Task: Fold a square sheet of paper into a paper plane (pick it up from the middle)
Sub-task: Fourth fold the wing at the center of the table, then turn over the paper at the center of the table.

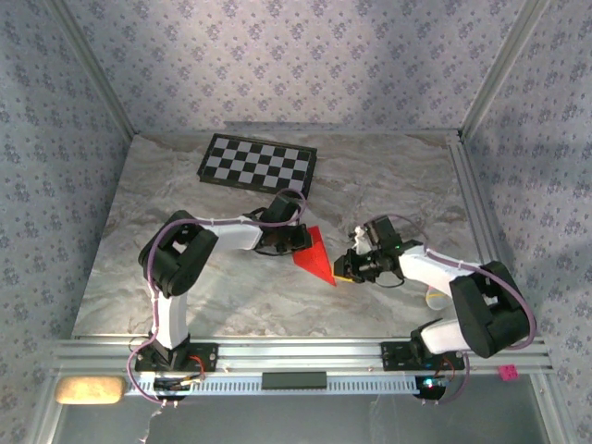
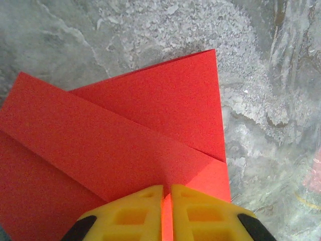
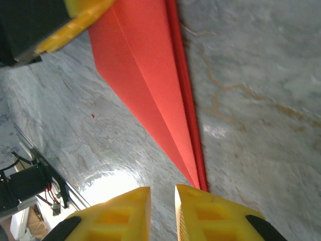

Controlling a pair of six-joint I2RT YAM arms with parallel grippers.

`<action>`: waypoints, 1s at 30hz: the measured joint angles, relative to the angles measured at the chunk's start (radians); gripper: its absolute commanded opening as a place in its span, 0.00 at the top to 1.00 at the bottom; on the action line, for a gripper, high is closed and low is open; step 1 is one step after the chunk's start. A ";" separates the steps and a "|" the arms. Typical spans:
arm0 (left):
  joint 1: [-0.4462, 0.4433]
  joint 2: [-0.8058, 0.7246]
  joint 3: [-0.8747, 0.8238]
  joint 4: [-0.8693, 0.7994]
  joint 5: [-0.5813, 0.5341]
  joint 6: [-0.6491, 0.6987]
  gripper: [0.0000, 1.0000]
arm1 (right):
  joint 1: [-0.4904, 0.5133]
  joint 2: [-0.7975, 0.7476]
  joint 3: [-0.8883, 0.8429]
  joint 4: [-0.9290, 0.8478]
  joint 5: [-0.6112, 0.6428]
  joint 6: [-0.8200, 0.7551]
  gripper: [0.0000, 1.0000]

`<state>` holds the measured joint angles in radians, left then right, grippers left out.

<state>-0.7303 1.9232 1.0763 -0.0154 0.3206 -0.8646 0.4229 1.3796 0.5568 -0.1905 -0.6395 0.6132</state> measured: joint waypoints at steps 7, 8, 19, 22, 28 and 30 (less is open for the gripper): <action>0.004 0.000 0.000 0.000 0.000 0.000 0.87 | 0.000 0.004 -0.031 -0.020 -0.001 0.041 0.76; 0.004 0.000 0.000 0.000 0.000 0.000 0.87 | 0.000 0.007 -0.031 -0.020 -0.001 0.045 0.76; 0.004 0.000 0.000 0.000 0.000 -0.001 0.87 | 0.010 0.060 -0.031 -0.009 -0.003 0.053 0.75; 0.004 0.000 -0.001 0.000 0.001 -0.001 0.87 | 0.010 0.065 -0.031 -0.007 -0.006 0.055 0.75; 0.004 0.000 -0.004 0.005 0.001 -0.001 0.87 | 0.009 0.068 -0.029 0.000 -0.014 0.077 0.76; 0.004 0.000 -0.004 0.005 0.001 -0.001 0.87 | 0.010 0.072 -0.029 0.006 -0.019 0.084 0.76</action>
<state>-0.7265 1.9232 1.0725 -0.0105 0.3218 -0.8658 0.4324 1.4521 0.5282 -0.1841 -0.6582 0.6968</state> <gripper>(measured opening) 0.132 0.241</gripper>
